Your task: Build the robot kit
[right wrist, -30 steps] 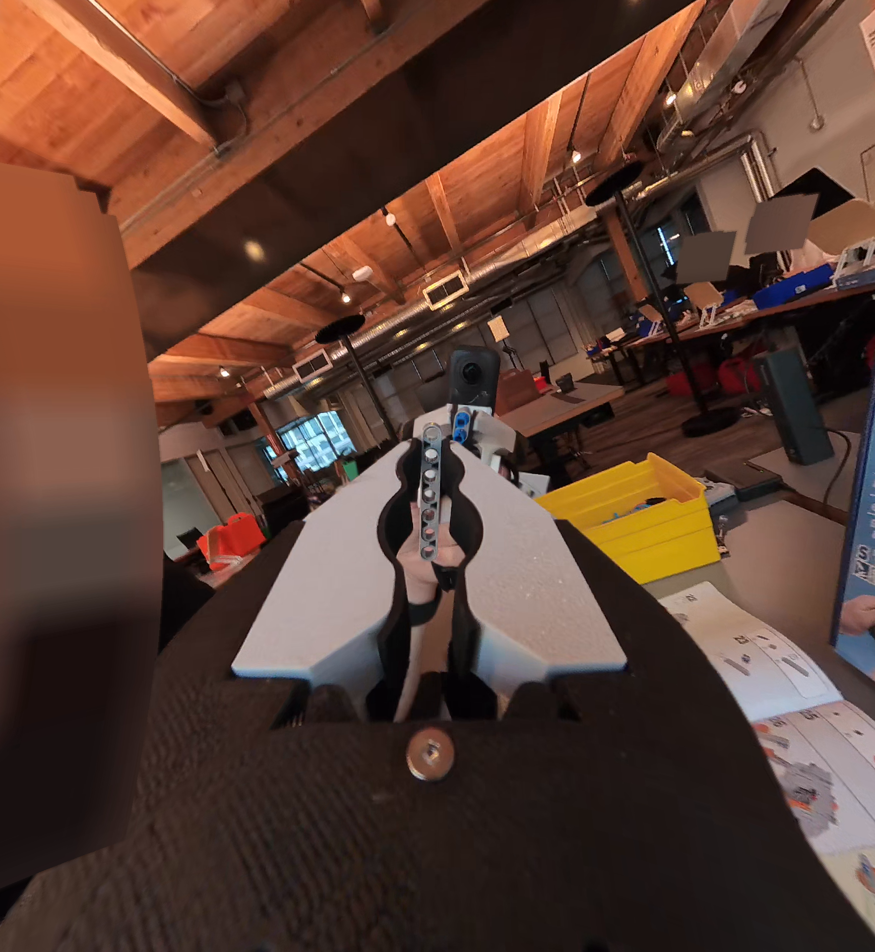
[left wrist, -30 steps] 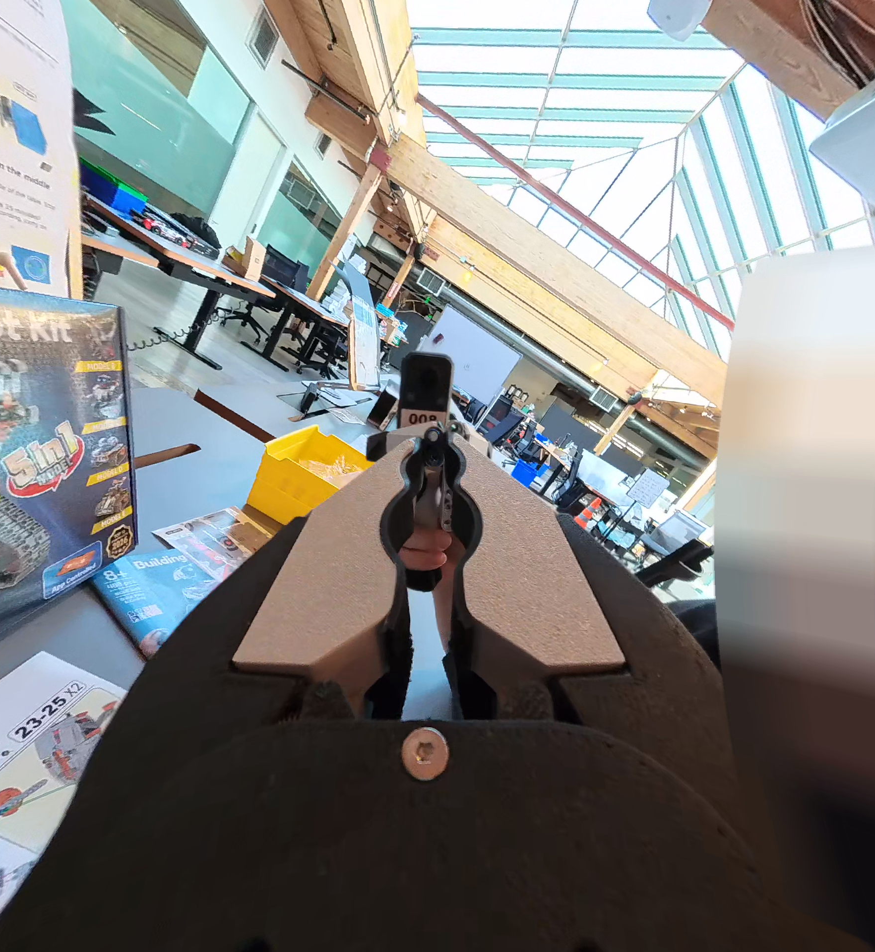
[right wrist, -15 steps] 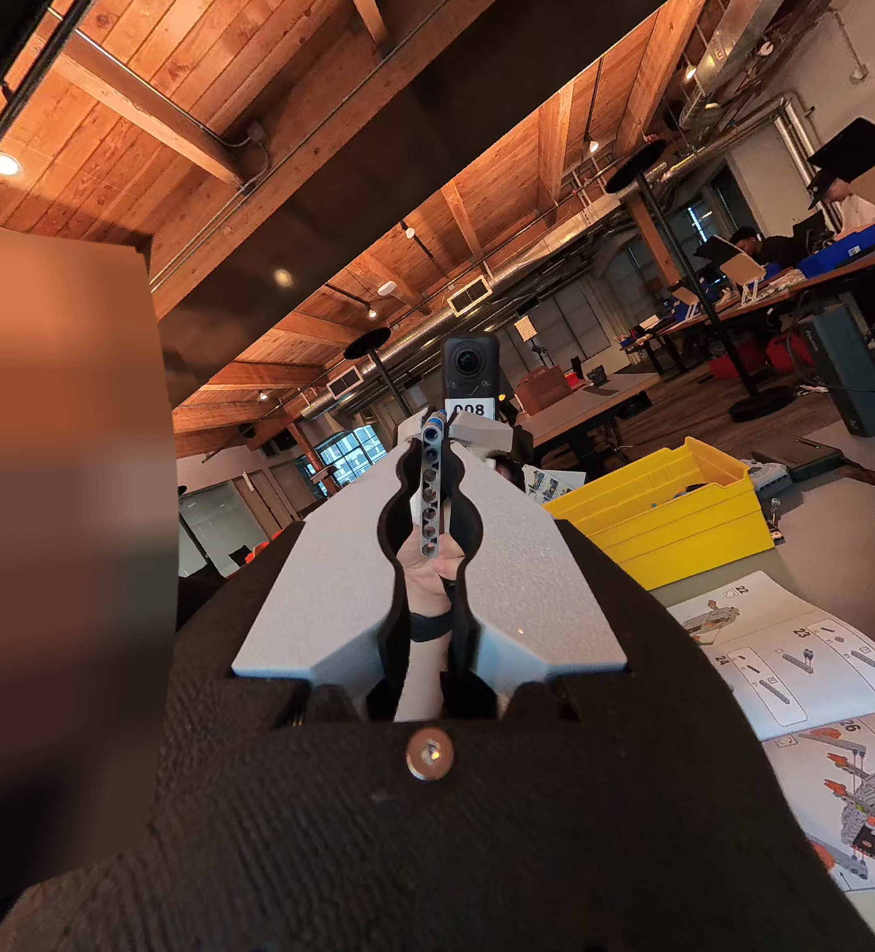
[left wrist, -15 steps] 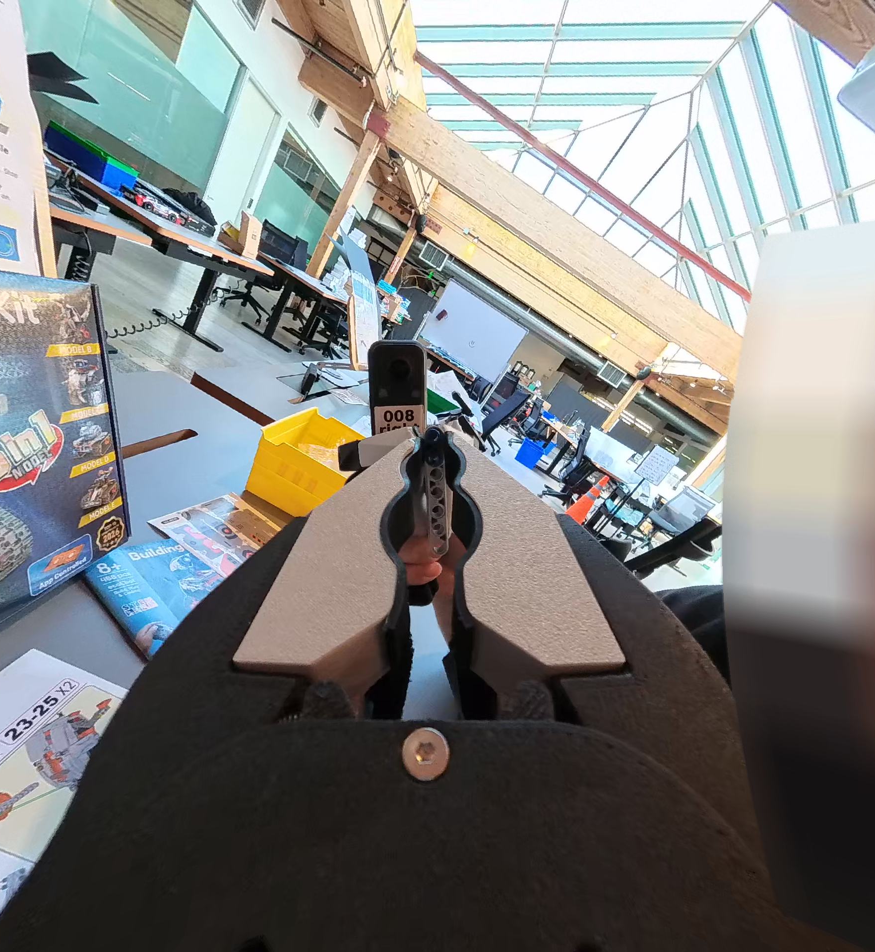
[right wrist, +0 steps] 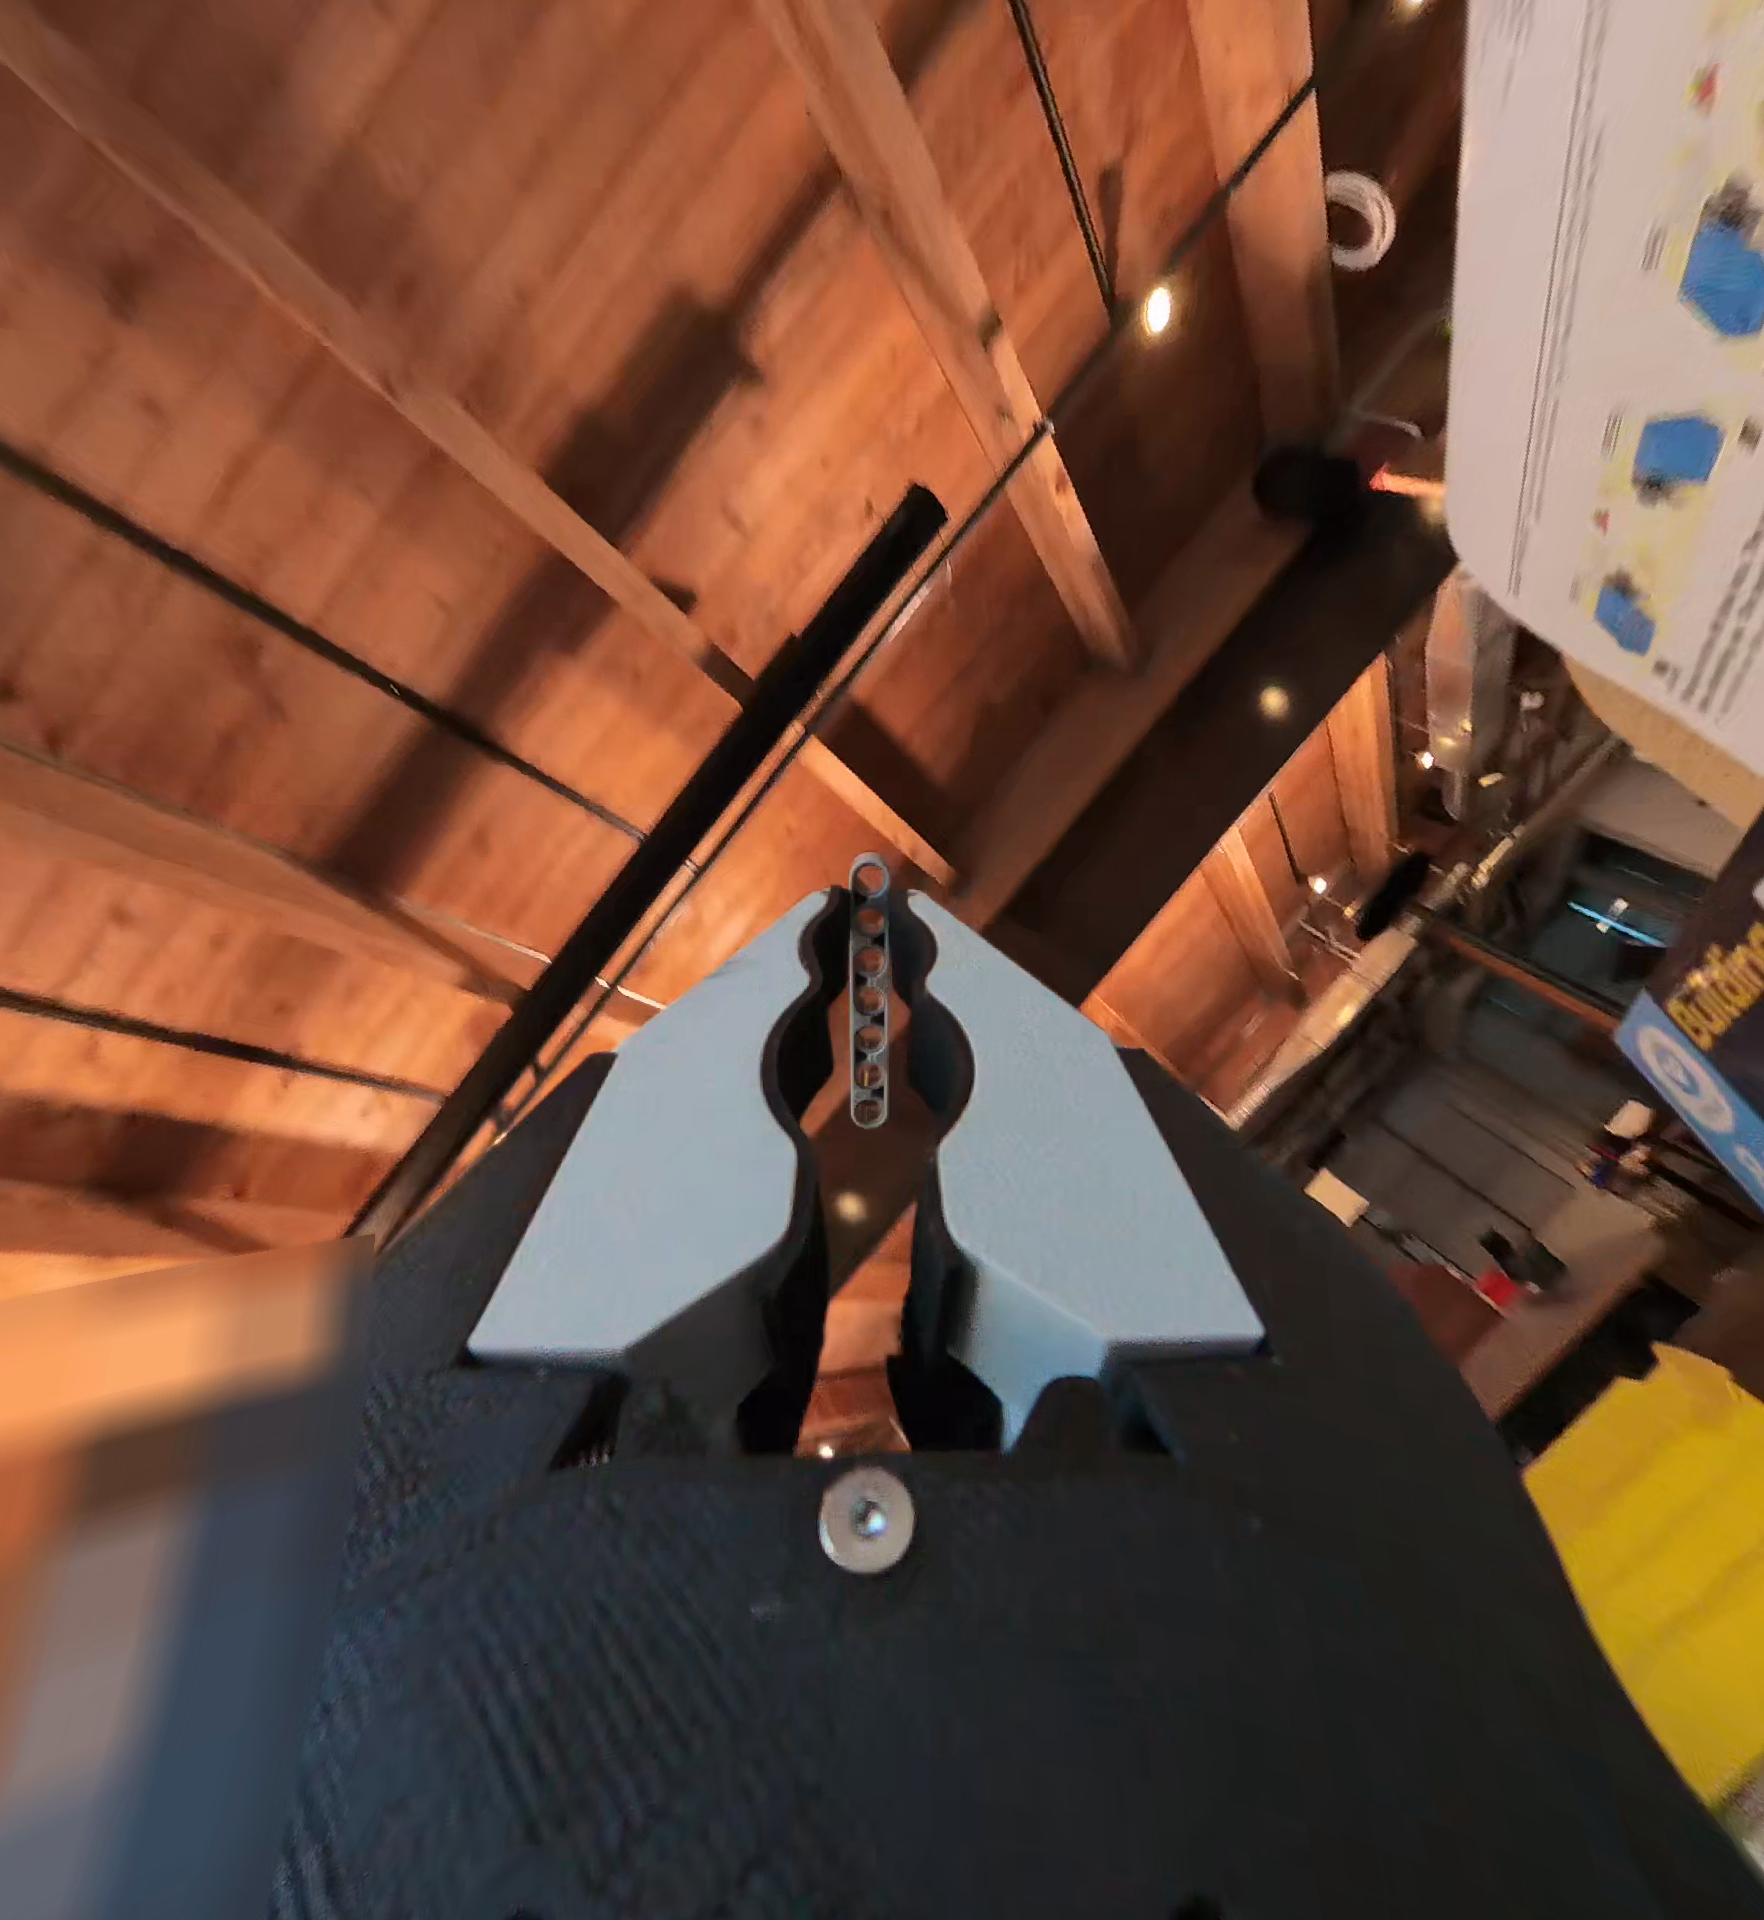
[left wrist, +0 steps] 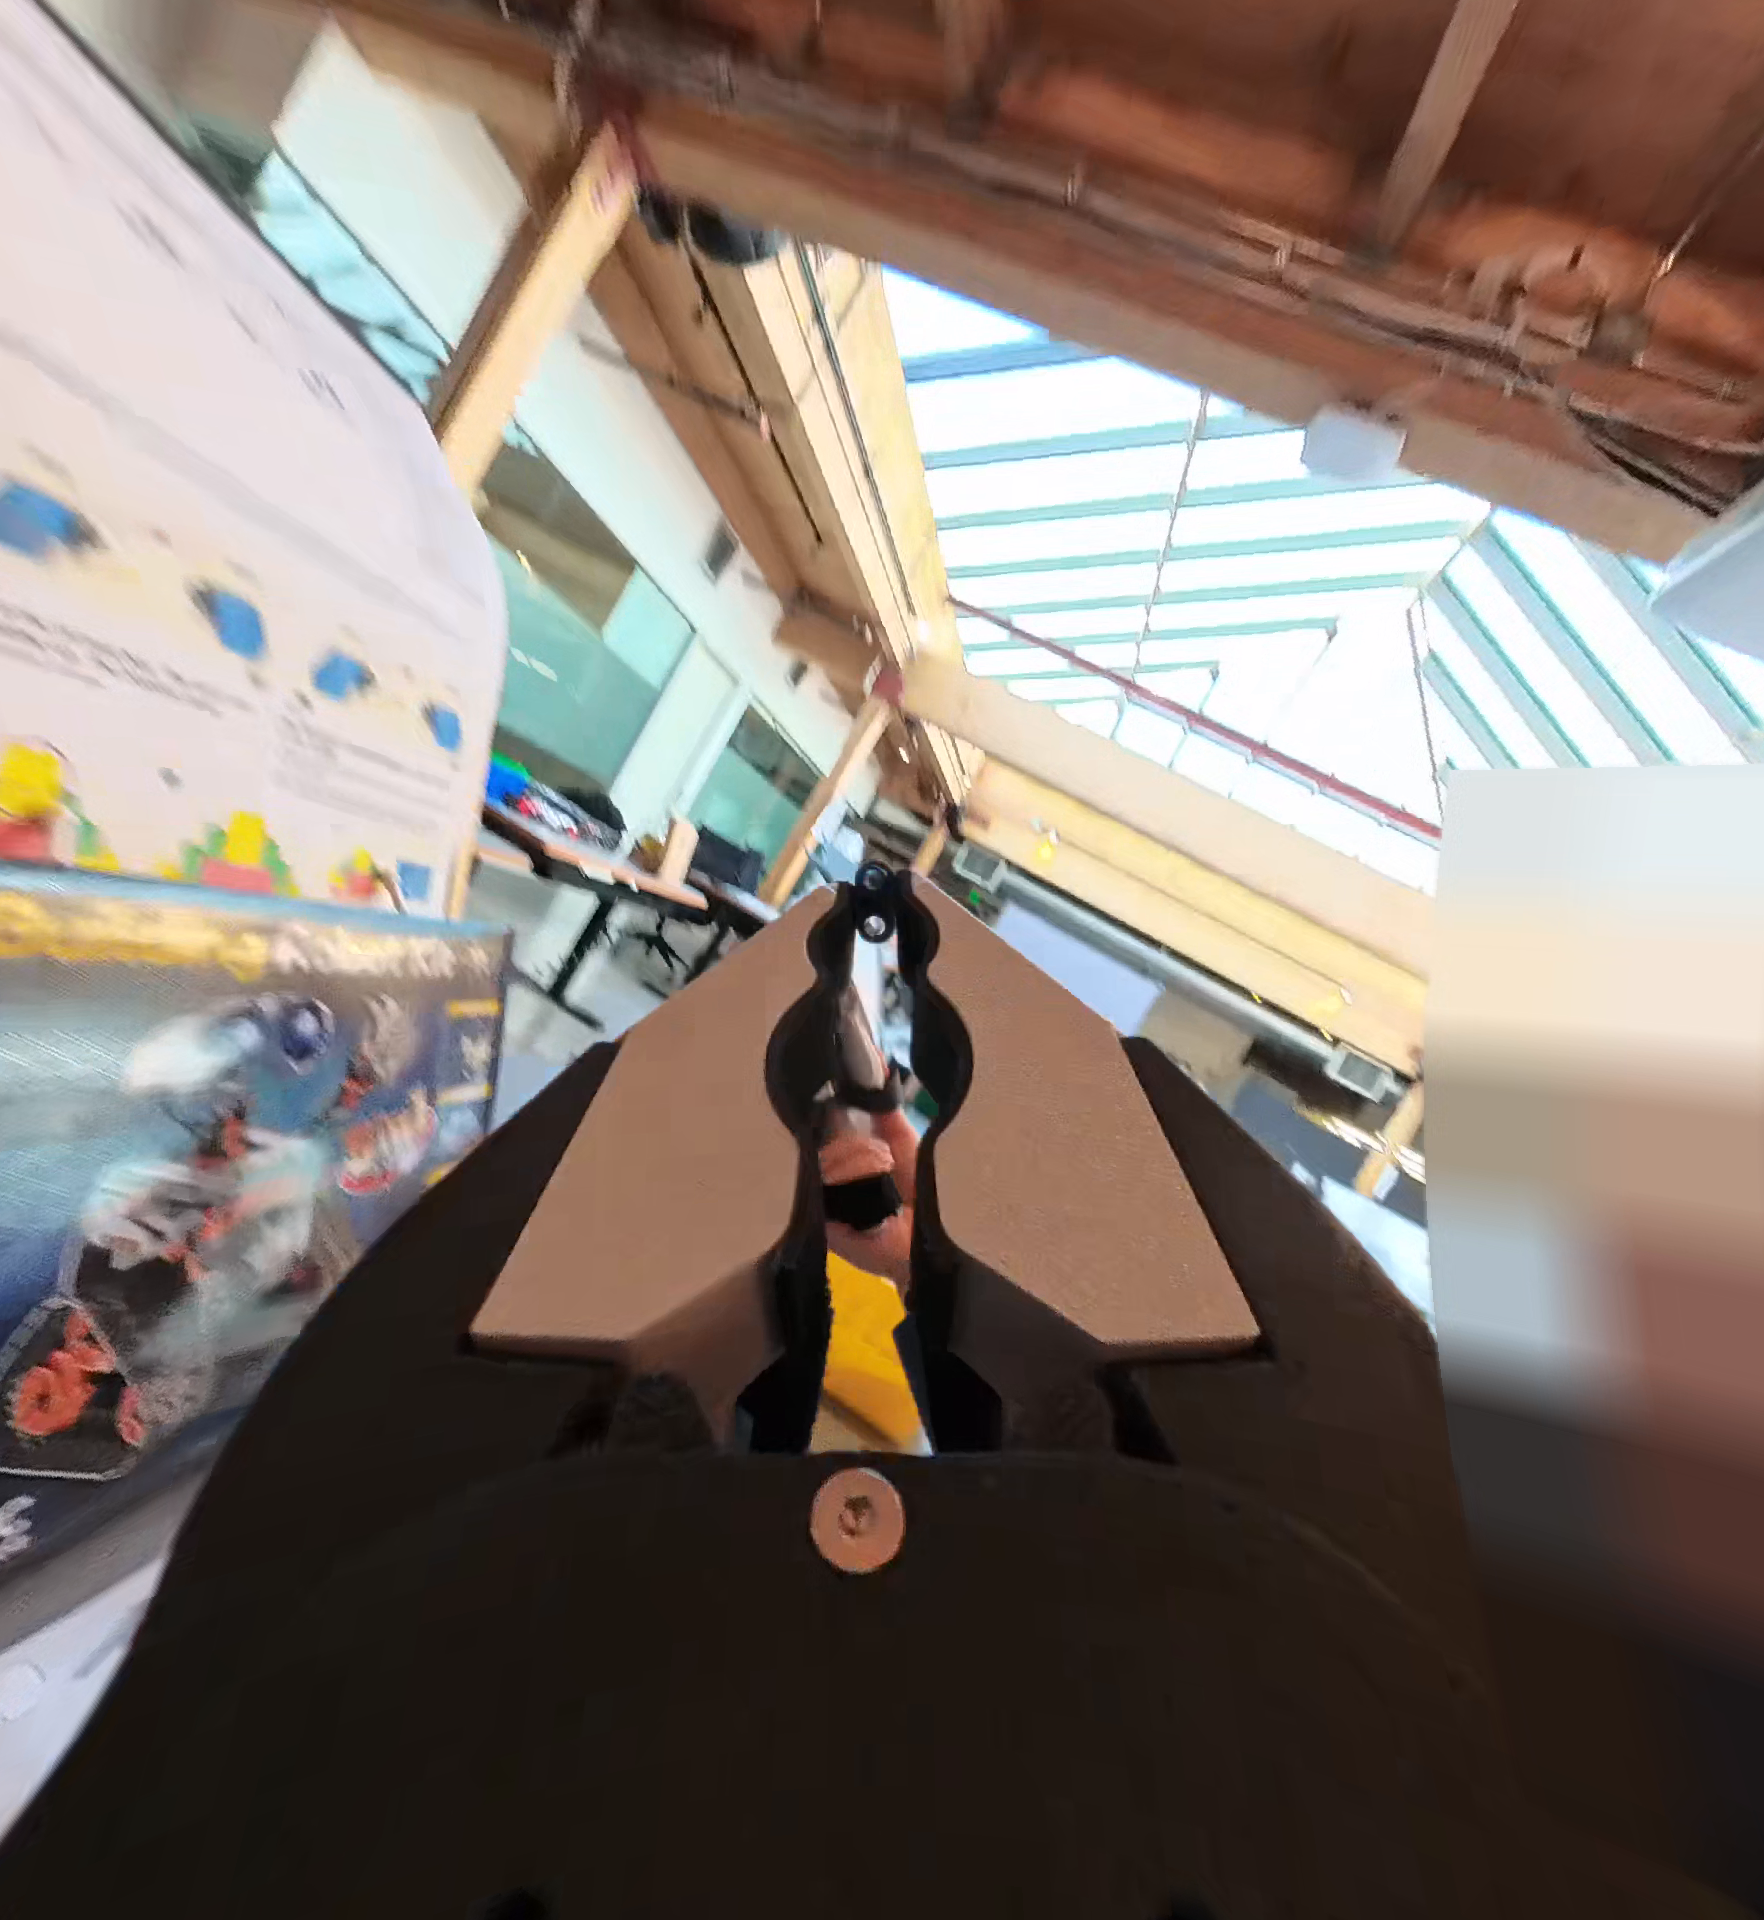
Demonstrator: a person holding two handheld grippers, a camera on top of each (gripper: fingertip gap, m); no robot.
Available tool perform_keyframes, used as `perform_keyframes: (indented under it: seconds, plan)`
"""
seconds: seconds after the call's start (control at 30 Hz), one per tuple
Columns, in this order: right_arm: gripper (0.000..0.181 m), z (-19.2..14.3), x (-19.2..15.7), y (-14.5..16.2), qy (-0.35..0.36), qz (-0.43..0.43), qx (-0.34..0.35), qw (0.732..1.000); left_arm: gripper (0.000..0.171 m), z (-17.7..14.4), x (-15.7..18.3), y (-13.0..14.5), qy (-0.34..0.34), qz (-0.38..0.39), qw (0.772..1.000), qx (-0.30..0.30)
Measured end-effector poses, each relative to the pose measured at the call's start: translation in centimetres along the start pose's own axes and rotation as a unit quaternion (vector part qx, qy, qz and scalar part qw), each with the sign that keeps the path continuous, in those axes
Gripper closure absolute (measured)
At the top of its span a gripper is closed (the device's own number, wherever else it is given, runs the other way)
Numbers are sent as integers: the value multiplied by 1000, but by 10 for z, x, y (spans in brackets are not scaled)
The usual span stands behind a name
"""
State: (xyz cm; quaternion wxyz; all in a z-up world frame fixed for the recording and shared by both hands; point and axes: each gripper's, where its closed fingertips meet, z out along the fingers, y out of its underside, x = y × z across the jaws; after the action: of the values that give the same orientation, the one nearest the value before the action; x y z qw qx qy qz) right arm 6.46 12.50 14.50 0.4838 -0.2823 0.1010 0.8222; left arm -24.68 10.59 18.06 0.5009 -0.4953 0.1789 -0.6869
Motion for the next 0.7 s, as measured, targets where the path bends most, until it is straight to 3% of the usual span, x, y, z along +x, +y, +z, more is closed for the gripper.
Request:
perform_keyframes:
  seconds: [0.17, 0.43, 0.53, 0.63, 0.7]
  plan:
    - [177, -12, -12, -25, -42, 49, 34, 997, 167, -30, 9, -39, -13, 32, 997, 75]
    - [177, -23, 18, -28, -49, 142, 99, 984, 167, -31, 20, -43, -15, 55, 994, 95]
    - [177, -11, 32, 0, -6, 121, 61, 991, 167, -26, 10, -35, -29, 49, 995, 83]
    - [176, 11, 46, 57, 49, 64, -48, 996, 167, -11, -3, -14, -39, 26, 998, 36]
    - [177, 17, 64, 98, 101, 4, -138, 985, 166, 1, -12, 11, -50, 7, 998, -30]
